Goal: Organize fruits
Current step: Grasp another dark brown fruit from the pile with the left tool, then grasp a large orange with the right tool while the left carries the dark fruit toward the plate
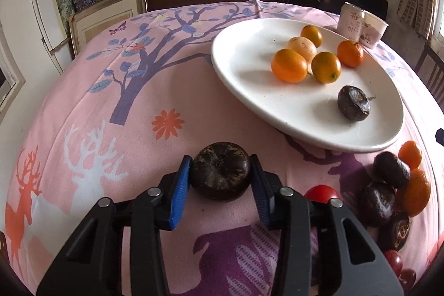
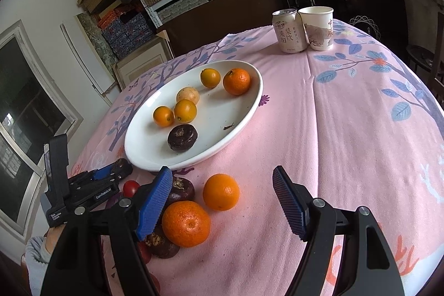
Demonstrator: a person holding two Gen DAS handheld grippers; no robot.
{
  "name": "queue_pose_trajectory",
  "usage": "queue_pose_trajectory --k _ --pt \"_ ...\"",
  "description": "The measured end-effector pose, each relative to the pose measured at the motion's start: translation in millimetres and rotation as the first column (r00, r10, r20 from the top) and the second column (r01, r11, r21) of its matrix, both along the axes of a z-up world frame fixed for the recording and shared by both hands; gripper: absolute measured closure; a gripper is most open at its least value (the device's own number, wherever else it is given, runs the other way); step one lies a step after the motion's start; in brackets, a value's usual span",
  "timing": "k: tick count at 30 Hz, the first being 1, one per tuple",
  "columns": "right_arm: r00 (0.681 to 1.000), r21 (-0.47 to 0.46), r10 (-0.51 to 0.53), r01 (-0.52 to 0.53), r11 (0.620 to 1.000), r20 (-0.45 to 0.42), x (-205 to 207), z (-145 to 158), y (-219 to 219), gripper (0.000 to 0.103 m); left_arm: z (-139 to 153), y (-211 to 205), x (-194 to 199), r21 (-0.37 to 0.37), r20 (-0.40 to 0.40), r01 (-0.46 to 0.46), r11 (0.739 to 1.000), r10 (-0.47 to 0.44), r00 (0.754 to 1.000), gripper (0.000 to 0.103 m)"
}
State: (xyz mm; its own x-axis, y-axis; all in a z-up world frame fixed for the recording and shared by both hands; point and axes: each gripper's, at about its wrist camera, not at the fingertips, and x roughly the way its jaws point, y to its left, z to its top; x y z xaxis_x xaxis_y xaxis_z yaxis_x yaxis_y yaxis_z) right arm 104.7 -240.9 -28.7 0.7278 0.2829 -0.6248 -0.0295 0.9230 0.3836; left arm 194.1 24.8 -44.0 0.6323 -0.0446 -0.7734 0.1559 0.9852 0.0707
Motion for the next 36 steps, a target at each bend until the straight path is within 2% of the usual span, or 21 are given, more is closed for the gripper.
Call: queue_pose_trajectory --k 5,11,13,19,21,26,30,32,36 --pt "0.999 -0.028 0.012 -0.014 1.0 -0.043 -6 -10 -1 0.027 0 10 -26 -0.024 -0.006 0.002 1.0 -0.002 1.0 0.062" --pt "0.997 -0.034 0.005 -0.008 0.999 -0.071 -5 -20 -2 0.039 -1 12 -30 -0.025 -0.01 -0.004 1.0 0.004 1.0 0.062" --pt "0.996 0.006 0.012 -0.012 1.0 -0.092 1 -25 -4 0.042 -2 11 -30 -0.021 -0.009 -0.005 1.0 0.005 1.0 0.062" --pt "0.991 0.098 0.048 -0.036 0.995 -0.124 19 -32 3 0.043 -3 10 -29 -0.02 -0.012 -0.006 1.0 0.006 1.0 0.062" --pt "0.99 0.094 0.055 -0.043 0.995 -0.126 22 -33 9 0.05 -3 9 -29 -0.014 -0.011 -0.006 1.0 0.006 1.0 0.062" --pt "0.99 0.121 0.063 -0.048 0.992 -0.128 26 -36 11 0.056 -3 9 -29 -0.019 -0.012 -0.006 1.0 0.006 1.0 0.061" --pt "0.986 0.21 0.072 -0.039 0.977 -0.152 30 -42 2 0.061 -3 11 -28 -0.031 -0.015 -0.007 1.0 0.006 1.0 0.061" --pt "0.982 0.252 0.071 -0.025 0.968 -0.175 31 -48 -4 0.068 -3 12 -28 -0.038 -0.017 -0.007 0.999 0.006 1.0 0.061" --pt "0.983 0.248 0.065 -0.021 0.969 -0.172 32 -49 -2 0.068 -3 12 -28 -0.036 -0.017 -0.007 0.999 0.007 1.0 0.06"
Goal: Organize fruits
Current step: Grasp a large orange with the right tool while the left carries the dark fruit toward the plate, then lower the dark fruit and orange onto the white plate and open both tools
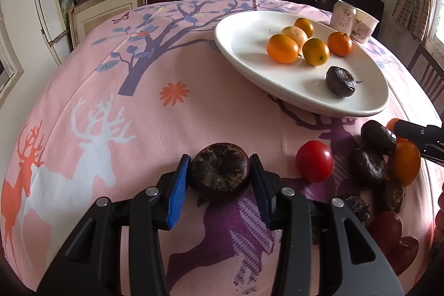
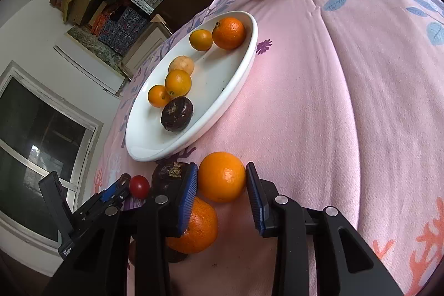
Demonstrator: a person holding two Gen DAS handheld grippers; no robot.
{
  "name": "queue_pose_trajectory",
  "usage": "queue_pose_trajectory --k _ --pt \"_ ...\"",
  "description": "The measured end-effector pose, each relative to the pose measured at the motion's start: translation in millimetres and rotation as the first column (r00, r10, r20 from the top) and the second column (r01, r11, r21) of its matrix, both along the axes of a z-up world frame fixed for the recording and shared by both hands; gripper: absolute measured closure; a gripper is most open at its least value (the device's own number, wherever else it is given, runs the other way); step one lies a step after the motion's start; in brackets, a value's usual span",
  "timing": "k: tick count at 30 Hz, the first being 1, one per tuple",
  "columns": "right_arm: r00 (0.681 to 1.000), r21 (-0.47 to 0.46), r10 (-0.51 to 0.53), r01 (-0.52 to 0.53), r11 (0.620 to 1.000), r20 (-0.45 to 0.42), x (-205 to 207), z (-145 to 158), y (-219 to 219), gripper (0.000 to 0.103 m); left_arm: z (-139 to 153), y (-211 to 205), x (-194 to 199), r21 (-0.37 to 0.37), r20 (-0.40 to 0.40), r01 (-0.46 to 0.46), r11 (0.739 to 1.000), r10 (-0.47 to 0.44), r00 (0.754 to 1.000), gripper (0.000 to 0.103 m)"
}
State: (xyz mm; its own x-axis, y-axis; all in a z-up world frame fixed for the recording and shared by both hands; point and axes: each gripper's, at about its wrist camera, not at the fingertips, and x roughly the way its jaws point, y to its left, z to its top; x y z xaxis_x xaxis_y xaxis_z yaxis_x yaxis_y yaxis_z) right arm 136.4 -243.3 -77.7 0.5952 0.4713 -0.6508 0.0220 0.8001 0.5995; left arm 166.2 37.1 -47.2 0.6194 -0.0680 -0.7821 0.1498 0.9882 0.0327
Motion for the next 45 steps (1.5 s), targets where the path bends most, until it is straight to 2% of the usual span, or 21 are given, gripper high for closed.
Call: queue_pose_trajectory --k 4,11,17,24,29,33,39,40,41,42,45 --pt "0.999 -0.099 0.014 -0.011 0.995 0.039 -2 5 14 0.067 0 -1 0 0.008 0.001 0.0 1.0 0.0 1.0 0.06" --pt "0.999 -0.082 0.01 -0.007 0.997 0.039 -8 8 7 0.068 4 -1 -4 -0.044 0.021 0.024 0.999 -0.024 0.999 0.062" --pt "0.992 -0.093 -0.014 0.025 0.995 0.123 -28 26 -4 0.068 20 3 -16 -0.051 0.102 0.001 0.999 0.005 0.995 0.062" --pt "0.955 -0.108 -0.07 0.105 0.989 0.289 -49 62 -11 0.068 67 -3 -30 -0.09 0.252 -0.013 0.996 0.035 0.967 0.062" --pt "0.952 -0.15 -0.034 0.083 0.985 0.304 -20 97 2 0.068 96 -33 5 -0.077 0.27 0.009 0.997 0.012 0.963 0.062" --pt "0.947 -0.199 -0.01 0.078 0.977 0.322 6 101 22 0.068 83 -58 32 -0.059 0.241 0.024 0.998 -0.009 0.97 0.062" --pt "0.966 -0.27 0.006 0.066 0.961 0.259 42 67 34 0.067 47 -67 55 -0.028 0.167 0.032 0.999 -0.026 0.986 0.062" --pt "0.968 -0.271 0.006 0.063 0.961 0.249 46 62 34 0.066 45 -65 57 -0.036 0.164 0.026 0.999 -0.02 0.986 0.058" --pt "0.969 -0.266 0.0 0.068 0.962 0.246 47 60 31 0.061 44 -63 57 -0.041 0.164 0.016 0.999 -0.009 0.986 0.053" --pt "0.969 -0.253 -0.009 0.074 0.965 0.248 46 60 28 0.059 45 -60 56 -0.046 0.172 0.009 0.999 0.0 0.985 0.043" --pt "0.957 -0.211 -0.029 0.093 0.973 0.289 35 69 21 0.058 53 -52 46 -0.052 0.207 0.003 0.999 0.008 0.978 0.041"
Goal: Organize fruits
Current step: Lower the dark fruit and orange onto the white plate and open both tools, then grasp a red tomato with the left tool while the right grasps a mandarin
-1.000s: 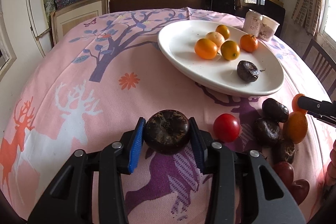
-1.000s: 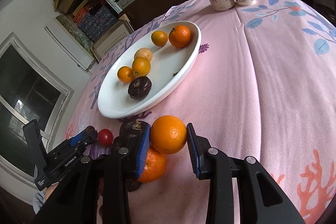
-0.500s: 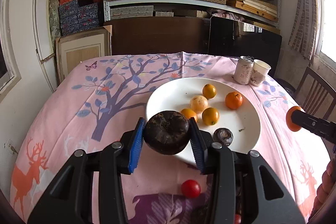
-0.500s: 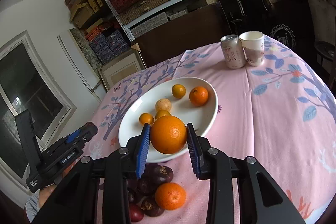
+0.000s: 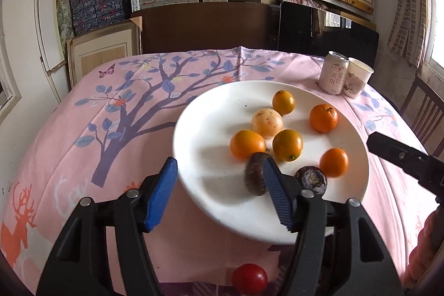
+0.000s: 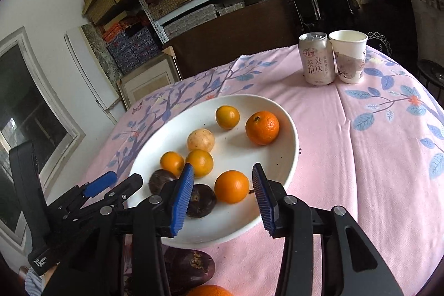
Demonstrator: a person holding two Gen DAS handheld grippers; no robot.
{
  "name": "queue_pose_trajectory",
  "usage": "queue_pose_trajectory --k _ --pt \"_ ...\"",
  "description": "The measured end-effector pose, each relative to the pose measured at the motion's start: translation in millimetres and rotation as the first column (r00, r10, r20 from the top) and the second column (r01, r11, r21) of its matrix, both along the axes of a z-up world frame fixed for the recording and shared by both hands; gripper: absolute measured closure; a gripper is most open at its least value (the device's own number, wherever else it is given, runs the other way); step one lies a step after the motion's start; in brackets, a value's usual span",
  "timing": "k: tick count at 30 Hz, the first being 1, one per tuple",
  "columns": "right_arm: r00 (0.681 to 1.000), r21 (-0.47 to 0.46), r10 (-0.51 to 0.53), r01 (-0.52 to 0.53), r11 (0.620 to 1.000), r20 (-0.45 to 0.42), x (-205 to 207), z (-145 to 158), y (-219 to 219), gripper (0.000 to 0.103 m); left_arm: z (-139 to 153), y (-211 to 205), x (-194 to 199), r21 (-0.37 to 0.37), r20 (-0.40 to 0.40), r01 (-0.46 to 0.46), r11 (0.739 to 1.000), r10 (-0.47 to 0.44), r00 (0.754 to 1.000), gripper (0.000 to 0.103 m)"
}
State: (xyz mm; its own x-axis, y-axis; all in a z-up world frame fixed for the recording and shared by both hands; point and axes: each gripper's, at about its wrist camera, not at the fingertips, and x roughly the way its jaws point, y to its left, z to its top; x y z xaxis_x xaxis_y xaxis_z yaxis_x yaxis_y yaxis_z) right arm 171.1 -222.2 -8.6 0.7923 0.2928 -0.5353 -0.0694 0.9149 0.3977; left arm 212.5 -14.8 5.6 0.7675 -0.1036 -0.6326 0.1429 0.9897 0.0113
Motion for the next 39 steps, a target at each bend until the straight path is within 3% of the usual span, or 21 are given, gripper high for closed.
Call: queue_pose_trajectory --k 5,11,15,20,23,25,28,31,34,36,39 --pt "0.998 -0.009 -0.023 0.023 1.0 0.061 -32 9 -8 0.044 5 12 -25 0.022 0.034 -0.006 1.0 0.006 0.999 0.036" --pt "1.0 -0.011 -0.027 0.027 1.0 0.008 -56 -8 -18 0.039 -13 25 -56 0.007 -0.026 0.01 1.0 -0.009 1.0 0.035" --pt "0.998 0.022 -0.056 0.056 0.998 0.026 -72 -7 -28 0.031 -18 17 -77 0.033 -0.017 0.053 0.998 -0.053 0.998 0.022" --pt "0.998 0.039 -0.061 0.06 0.997 0.015 -74 -8 -33 0.031 -33 -1 -75 0.119 -0.055 0.091 0.989 -0.084 0.995 0.021" --pt "0.999 0.037 -0.051 0.051 0.998 0.008 -73 -8 -31 0.031 -38 -1 -69 0.109 -0.092 0.105 0.989 -0.095 0.991 0.021" --pt "0.999 0.035 -0.043 0.043 0.998 0.005 -73 -7 -29 0.031 -41 2 -63 0.081 -0.121 0.11 0.991 -0.099 0.988 0.035" --pt "0.999 0.029 -0.033 0.033 0.999 -0.004 -72 -8 -27 0.031 -47 3 -56 0.03 -0.165 0.138 0.99 -0.132 0.978 0.044" --pt "1.0 0.028 -0.028 0.028 0.999 -0.009 -72 -9 -25 0.031 -53 -6 -52 0.039 -0.203 0.168 0.985 -0.157 0.967 0.056" --pt "1.0 0.029 -0.021 0.022 0.999 -0.015 -72 -9 -24 0.031 -54 -6 -52 0.027 -0.207 0.177 0.984 -0.168 0.964 0.06" --pt "0.999 0.034 -0.002 0.003 0.999 -0.034 -70 -11 -20 0.031 -52 -5 -53 0.02 -0.201 0.184 0.983 -0.176 0.963 0.072" --pt "0.997 0.029 0.034 -0.032 0.999 -0.07 -66 -16 -14 0.031 -47 -1 -57 0.044 -0.174 0.166 0.985 -0.157 0.972 0.074"
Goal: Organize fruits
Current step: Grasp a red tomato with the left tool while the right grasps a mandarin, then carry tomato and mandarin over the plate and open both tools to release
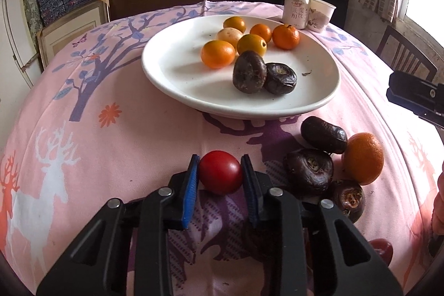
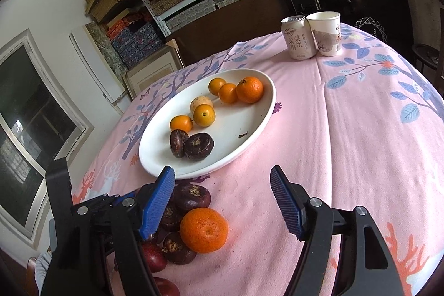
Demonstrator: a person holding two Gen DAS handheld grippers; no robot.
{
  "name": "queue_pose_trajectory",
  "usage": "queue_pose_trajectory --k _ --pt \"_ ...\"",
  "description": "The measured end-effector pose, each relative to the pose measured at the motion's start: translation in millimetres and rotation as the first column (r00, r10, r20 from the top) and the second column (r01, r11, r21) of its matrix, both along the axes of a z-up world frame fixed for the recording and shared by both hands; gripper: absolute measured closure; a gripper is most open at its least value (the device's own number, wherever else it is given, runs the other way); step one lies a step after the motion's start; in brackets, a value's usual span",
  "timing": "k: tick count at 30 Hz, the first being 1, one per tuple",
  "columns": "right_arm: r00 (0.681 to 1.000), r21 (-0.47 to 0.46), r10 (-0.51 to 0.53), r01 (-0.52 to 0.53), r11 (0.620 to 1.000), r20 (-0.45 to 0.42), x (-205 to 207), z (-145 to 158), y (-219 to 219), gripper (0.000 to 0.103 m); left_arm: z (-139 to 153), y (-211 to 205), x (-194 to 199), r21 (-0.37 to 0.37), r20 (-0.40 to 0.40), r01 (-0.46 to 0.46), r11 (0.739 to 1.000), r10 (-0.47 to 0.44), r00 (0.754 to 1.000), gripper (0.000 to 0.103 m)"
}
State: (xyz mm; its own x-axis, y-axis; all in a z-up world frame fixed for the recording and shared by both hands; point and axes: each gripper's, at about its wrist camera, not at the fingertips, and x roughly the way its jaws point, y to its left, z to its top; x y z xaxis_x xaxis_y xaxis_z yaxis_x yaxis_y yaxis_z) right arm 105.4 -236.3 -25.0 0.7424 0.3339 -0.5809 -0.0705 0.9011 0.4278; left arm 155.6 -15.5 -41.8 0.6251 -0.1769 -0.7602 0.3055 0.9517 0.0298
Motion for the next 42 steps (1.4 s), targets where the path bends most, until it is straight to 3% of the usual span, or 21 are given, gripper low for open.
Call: queue_pose_trajectory --k 6,17,19,20,25,28,32,35,42 --pt "0.991 0.043 0.088 -0.084 0.996 -0.1 10 -16 11 0.031 2 18 5 -0.013 0.001 -0.081 0.997 0.081 0.997 0.074" --pt "0.964 0.024 0.171 -0.169 0.985 -0.205 0 -38 36 0.031 -3 22 10 -0.028 -0.03 -0.091 0.996 0.09 0.996 0.074" --pt "0.969 0.011 0.166 -0.167 0.986 -0.184 -3 -38 39 0.053 -3 22 10 -0.029 -0.032 -0.091 0.995 0.09 0.995 0.074" --pt "0.967 0.022 0.172 -0.171 0.985 -0.19 -1 -40 39 0.057 -3 22 10 -0.029 -0.033 -0.09 0.995 0.089 0.995 0.074" --pt "0.992 -0.008 0.093 -0.094 0.996 -0.087 -12 -23 26 0.058 -3 21 9 -0.024 -0.026 -0.092 0.995 0.091 0.995 0.073" --pt "1.0 -0.149 -0.019 0.017 0.989 -0.012 -20 -8 16 0.058 1 18 4 -0.008 0.008 -0.086 0.996 0.086 0.996 0.074" --pt "0.995 -0.138 -0.005 -0.009 0.99 -0.104 -6 -23 13 0.057 2 16 3 -0.006 0.014 -0.08 0.997 0.08 0.997 0.074" --pt "0.993 -0.165 0.017 -0.036 0.986 -0.114 -5 -27 19 0.057 -3 18 8 -0.008 -0.026 -0.083 0.997 0.083 0.996 0.073" --pt "0.991 -0.203 0.018 -0.045 0.978 -0.133 0 -35 27 0.057 -5 17 7 -0.011 -0.027 -0.077 0.997 0.077 0.997 0.072"
